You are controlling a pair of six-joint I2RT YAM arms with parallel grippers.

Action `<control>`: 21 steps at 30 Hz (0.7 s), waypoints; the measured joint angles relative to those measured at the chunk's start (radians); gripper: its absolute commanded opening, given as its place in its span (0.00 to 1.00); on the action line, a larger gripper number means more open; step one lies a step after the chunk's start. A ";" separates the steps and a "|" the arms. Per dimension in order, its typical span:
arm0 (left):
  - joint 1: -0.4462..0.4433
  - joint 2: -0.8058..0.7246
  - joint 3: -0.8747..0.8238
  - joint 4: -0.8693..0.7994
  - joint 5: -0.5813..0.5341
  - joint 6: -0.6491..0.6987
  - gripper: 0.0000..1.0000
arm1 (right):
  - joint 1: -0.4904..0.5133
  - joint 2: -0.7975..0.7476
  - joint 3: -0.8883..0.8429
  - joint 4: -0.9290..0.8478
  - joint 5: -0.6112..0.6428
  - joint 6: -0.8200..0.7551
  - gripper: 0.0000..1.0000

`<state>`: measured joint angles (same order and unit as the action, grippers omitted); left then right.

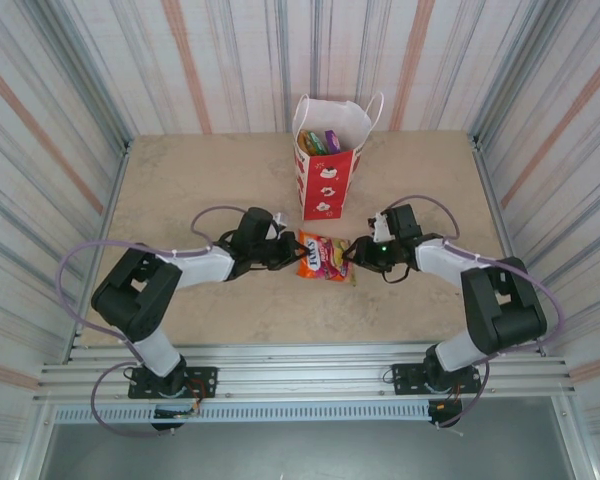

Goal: Place the snacks into the paper bag

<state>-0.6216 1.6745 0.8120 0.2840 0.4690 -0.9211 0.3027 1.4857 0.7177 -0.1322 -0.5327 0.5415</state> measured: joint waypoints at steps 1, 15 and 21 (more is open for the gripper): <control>0.000 -0.012 0.011 -0.037 0.000 0.027 0.00 | -0.002 -0.033 -0.004 0.002 0.008 -0.002 0.56; 0.000 -0.192 0.395 -0.674 0.034 0.695 0.00 | -0.035 -0.307 0.041 -0.081 -0.002 -0.311 0.64; 0.000 -0.201 0.542 -0.949 0.073 1.040 0.00 | -0.039 -0.408 0.076 -0.118 -0.091 -0.542 0.68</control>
<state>-0.6220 1.4731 1.3540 -0.6647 0.5423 0.1192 0.2634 1.0779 0.7937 -0.2501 -0.6235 -0.0010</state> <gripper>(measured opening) 0.053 0.661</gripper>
